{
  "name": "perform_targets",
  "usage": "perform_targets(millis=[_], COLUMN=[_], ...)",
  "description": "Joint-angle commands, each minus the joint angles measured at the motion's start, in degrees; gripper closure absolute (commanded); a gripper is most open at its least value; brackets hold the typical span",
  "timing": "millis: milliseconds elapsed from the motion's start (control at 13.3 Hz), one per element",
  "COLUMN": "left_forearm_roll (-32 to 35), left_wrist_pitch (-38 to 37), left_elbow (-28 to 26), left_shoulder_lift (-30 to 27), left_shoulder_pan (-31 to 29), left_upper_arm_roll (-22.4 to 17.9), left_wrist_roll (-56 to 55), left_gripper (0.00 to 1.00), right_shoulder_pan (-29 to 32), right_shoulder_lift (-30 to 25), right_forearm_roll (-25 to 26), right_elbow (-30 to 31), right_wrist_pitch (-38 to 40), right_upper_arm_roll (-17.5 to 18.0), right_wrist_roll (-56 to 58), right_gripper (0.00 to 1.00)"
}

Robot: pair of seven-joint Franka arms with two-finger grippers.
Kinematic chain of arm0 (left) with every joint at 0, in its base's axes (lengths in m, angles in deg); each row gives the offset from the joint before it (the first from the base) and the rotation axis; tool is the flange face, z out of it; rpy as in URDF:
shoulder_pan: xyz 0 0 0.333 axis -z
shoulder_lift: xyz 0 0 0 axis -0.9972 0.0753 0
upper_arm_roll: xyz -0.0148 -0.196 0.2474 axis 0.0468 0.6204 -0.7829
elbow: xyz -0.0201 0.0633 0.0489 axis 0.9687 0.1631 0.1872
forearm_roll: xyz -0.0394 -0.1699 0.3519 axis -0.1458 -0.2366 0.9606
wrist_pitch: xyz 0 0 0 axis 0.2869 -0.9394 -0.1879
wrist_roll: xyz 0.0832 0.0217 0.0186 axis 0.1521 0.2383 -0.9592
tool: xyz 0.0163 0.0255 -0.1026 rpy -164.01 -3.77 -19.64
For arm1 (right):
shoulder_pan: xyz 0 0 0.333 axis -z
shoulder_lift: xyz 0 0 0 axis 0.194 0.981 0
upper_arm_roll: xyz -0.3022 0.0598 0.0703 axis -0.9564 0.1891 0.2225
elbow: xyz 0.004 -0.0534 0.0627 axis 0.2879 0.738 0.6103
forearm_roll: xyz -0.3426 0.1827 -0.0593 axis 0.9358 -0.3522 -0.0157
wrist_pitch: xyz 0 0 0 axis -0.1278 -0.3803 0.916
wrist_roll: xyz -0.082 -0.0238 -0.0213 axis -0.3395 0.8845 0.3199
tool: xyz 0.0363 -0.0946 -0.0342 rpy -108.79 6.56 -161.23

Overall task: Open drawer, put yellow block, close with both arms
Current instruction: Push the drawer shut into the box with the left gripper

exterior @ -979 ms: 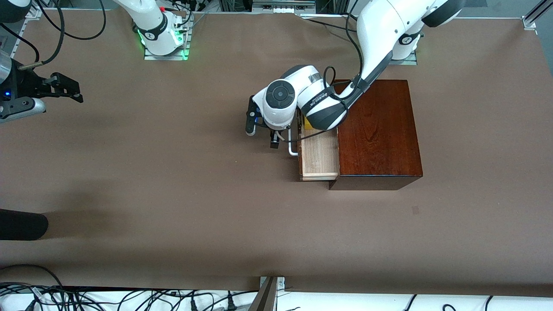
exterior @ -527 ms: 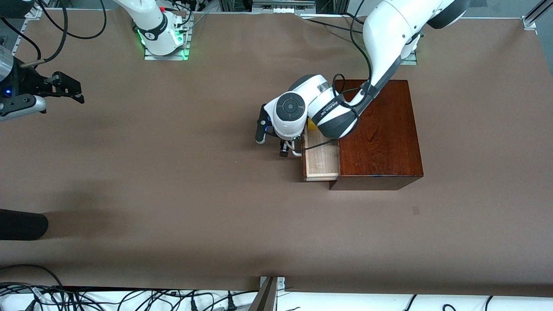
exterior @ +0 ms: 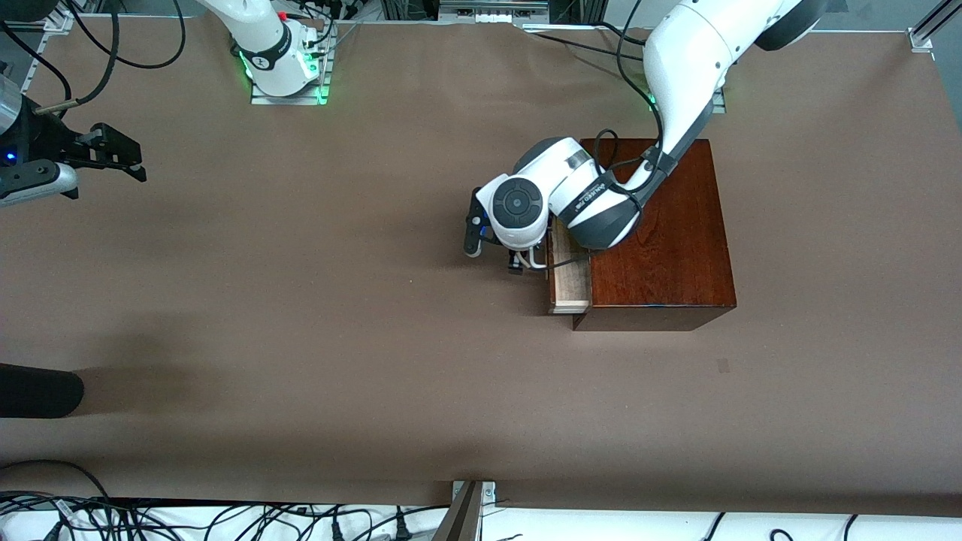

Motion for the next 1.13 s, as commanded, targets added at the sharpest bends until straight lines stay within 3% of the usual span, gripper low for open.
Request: perform_targets(millis=[0,753,1055], left_forearm_roll=[0.77,0.77,0.68], left_wrist_pitch=[-2.49,-10.13,-9.88], left_elbow=[-0.67,0.20,0.29], left_shoulder_lift=[-2.27,-3.15,-3.33], left_shoulder_pan=[-1.83,-4.64,-4.56], left_upper_arm_roll=[-0.38,-0.38,-0.38], left_wrist_roll=[2.06,1.70,0.92], left_gripper=[0.00,0.00,0.00], right_shoulder_pan=[0.55,1.08,1.08], right_shoulder_lift=[-0.10,0.08,0.25], right_forearm_roll=[0.00,0.44,0.44], right_elbow=[-0.12,0.32,0.24], right_wrist_pitch=[-0.45,-0.72,-1.07], right_upper_arm_roll=[0.89,0.37,0.36], right_wrist_roll=[-0.72,-0.89,-0.89], right_gripper=[0.00,0.00,0.00])
